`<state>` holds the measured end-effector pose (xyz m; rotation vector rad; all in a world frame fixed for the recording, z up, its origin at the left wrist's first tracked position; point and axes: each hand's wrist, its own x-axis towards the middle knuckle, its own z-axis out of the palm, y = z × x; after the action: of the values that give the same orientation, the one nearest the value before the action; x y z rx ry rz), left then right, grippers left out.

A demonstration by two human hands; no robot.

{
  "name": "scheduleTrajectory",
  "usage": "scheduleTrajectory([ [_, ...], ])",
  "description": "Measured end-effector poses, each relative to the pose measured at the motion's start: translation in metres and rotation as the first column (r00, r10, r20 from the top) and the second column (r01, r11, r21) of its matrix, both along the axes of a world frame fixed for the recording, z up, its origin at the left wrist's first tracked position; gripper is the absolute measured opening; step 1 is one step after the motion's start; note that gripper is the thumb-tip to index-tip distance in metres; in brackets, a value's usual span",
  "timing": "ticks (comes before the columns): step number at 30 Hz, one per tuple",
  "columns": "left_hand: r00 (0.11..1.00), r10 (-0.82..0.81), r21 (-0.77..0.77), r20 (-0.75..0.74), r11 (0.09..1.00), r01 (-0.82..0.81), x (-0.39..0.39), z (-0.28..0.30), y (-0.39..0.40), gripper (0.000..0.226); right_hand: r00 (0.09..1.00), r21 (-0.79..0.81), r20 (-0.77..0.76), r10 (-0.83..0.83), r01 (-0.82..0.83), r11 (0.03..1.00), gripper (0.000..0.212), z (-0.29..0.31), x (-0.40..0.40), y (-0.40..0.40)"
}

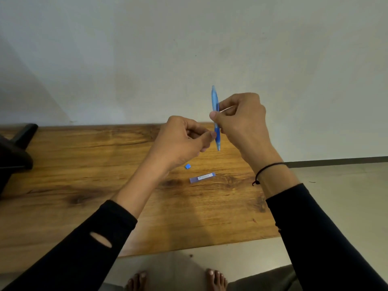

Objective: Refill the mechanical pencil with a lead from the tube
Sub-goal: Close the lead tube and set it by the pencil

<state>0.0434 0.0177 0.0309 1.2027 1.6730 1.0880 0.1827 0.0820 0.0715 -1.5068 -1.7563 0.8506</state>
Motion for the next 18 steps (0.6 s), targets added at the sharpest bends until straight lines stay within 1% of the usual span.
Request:
scheduleTrajectory([
  [1, 0.995, -0.010, -0.015, -0.097, 1.000, 0.009, -0.001, -0.006, 0.002, 0.015, 0.996, 0.003, 0.091, -0.009, 0.009, 1.000, 0.022, -0.007, 0.003, 0.004],
  [3, 0.958, -0.024, -0.034, -0.286, 0.999, 0.015, -0.002, -0.014, 0.002, 0.017, 0.969, -0.042, 0.245, -0.022, 0.033, 0.999, 0.023, -0.024, 0.011, 0.011],
  [5, 0.927, -0.032, -0.044, -0.373, 0.999, 0.017, -0.006, -0.019, 0.003, 0.017, 0.930, -0.121, 0.368, 0.004, 0.044, 0.992, 0.021, -0.045, 0.017, 0.016],
  [7, 0.914, -0.021, -0.046, -0.406, 0.999, 0.003, -0.011, -0.023, 0.004, 0.017, 0.886, -0.164, 0.461, 0.046, 0.035, 0.986, 0.017, -0.065, 0.018, 0.018],
  [8, 0.910, -0.009, -0.044, -0.413, 0.999, -0.009, -0.013, -0.024, 0.005, 0.017, 0.876, -0.173, 0.479, 0.058, 0.030, 0.984, 0.016, -0.073, 0.016, 0.018],
  [13, 0.905, 0.007, -0.049, -0.425, 0.998, -0.031, -0.015, -0.032, 0.010, 0.015, 0.843, -0.182, 0.533, 0.075, 0.028, 0.983, 0.022, -0.099, 0.007, 0.018],
  [17, 0.902, -0.003, -0.057, -0.431, 0.998, -0.024, -0.015, -0.033, 0.009, 0.015, 0.837, -0.177, 0.538, 0.097, -0.001, 0.984, 0.032, -0.104, 0.008, 0.020],
  [18, 0.902, 0.001, -0.055, -0.431, 0.998, -0.027, -0.015, -0.032, 0.009, 0.015, 0.833, -0.153, 0.542, 0.106, -0.026, 0.988, 0.033, -0.102, 0.009, 0.019],
])
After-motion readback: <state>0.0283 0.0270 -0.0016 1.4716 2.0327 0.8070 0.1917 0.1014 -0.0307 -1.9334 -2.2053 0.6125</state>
